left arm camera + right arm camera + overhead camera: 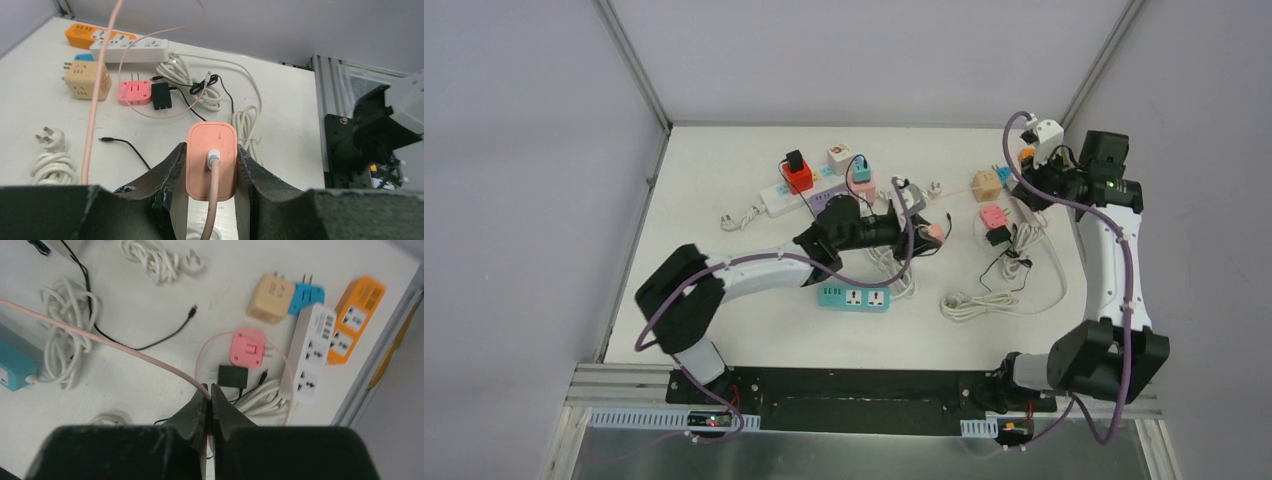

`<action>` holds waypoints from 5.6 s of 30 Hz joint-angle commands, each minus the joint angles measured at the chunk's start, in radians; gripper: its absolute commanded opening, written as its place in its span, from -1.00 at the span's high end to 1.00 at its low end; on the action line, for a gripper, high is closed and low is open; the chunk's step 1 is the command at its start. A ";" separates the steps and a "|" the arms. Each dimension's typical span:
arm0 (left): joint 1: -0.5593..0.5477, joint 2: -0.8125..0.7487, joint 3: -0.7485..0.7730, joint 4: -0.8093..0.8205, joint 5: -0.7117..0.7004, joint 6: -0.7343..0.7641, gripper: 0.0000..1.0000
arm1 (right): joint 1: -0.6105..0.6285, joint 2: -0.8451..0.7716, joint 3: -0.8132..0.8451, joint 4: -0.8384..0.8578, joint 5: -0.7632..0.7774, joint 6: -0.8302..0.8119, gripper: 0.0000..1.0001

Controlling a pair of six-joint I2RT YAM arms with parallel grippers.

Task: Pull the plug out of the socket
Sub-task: Place the plug at the center of the board, then pick up the socket from the center of the board.

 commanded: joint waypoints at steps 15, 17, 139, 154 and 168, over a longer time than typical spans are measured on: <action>-0.033 0.767 0.723 -0.003 -0.198 -0.220 1.00 | -0.320 0.146 -0.159 0.025 -0.113 -0.016 -0.71; -0.034 0.828 0.791 0.004 -0.231 -0.244 1.00 | -0.351 0.134 -0.168 0.015 -0.166 -0.019 -0.74; -0.127 0.065 -0.023 -0.449 -0.244 0.350 -0.69 | 0.190 0.008 -0.234 -0.259 -0.076 -0.074 -0.91; -0.176 0.216 0.018 -0.408 -0.379 0.312 -0.36 | 0.187 0.029 -0.225 -0.270 -0.097 -0.074 -0.90; -0.228 0.248 -0.023 -0.370 -0.546 0.344 0.93 | 0.189 0.032 -0.222 -0.276 -0.107 -0.077 -0.88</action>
